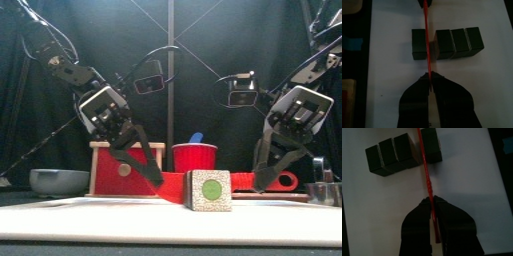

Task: Place sushi on board then cut the sushi with the knife then place the pieces on the plate
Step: Cut the sushi into 4 pieces

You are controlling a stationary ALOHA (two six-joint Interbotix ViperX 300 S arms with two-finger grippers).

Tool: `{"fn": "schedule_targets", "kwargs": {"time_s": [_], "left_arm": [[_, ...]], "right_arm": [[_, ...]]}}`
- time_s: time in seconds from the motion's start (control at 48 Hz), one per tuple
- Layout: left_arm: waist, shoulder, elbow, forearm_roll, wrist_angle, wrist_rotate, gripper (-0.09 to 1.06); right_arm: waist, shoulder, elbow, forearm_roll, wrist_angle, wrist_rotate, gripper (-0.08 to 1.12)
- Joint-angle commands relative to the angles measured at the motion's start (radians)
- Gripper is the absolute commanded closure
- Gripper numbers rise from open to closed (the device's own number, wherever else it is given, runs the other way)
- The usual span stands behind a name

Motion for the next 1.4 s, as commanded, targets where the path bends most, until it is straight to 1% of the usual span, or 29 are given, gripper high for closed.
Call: {"fn": "schedule_targets", "kwargs": {"time_s": [0.021,0.104,0.229,0.396,0.521,0.792,0.938,1.021,1.042,1.125,1.25,1.333,1.396], "left_arm": [[0.025,-0.003,-0.009,0.011,0.009,0.000,0.53],[0.043,-0.006,-0.009,0.009,0.009,-0.002,0.53],[0.055,-0.011,-0.017,0.009,0.017,-0.002,0.53],[0.048,-0.026,-0.031,0.006,0.020,-0.003,0.53],[0.037,-0.051,-0.040,0.006,0.020,-0.002,0.53],[0.029,-0.123,-0.031,0.005,0.020,-0.003,0.53],[-0.002,-0.156,-0.025,-0.025,0.020,-0.003,0.53],[-0.015,-0.170,-0.020,-0.049,0.020,-0.005,0.53],[-0.020,-0.172,-0.018,-0.058,0.020,-0.005,0.53],[-0.032,-0.179,-0.015,-0.115,0.020,-0.006,0.53],[-0.038,-0.179,-0.008,-0.190,0.014,-0.006,0.53],[-0.046,-0.178,-0.002,-0.229,0.006,-0.006,0.53],[-0.052,-0.176,0.000,-0.241,0.000,-0.006,0.53]], "right_arm": [[-0.034,-0.008,-0.015,-0.014,-0.003,0.003,0.72],[-0.043,-0.008,-0.025,-0.029,-0.002,0.003,0.72],[-0.049,-0.008,-0.034,-0.035,0.014,0.003,0.72],[-0.040,-0.028,-0.052,-0.031,0.060,0.005,0.72],[-0.038,-0.058,-0.069,-0.031,0.089,0.005,0.72],[-0.037,-0.147,-0.072,-0.031,0.104,0.005,0.72],[-0.026,-0.189,-0.071,-0.011,0.110,0.006,0.72],[-0.015,-0.210,-0.071,0.006,0.112,0.006,0.72],[-0.014,-0.213,-0.071,0.012,0.112,0.006,0.72],[0.000,-0.221,-0.071,0.031,0.112,0.006,0.72],[0.018,-0.219,-0.072,0.054,0.110,0.006,0.72],[0.029,-0.218,-0.071,0.064,0.112,0.006,0.72],[0.035,-0.215,-0.067,0.071,0.112,0.006,0.72]]}}
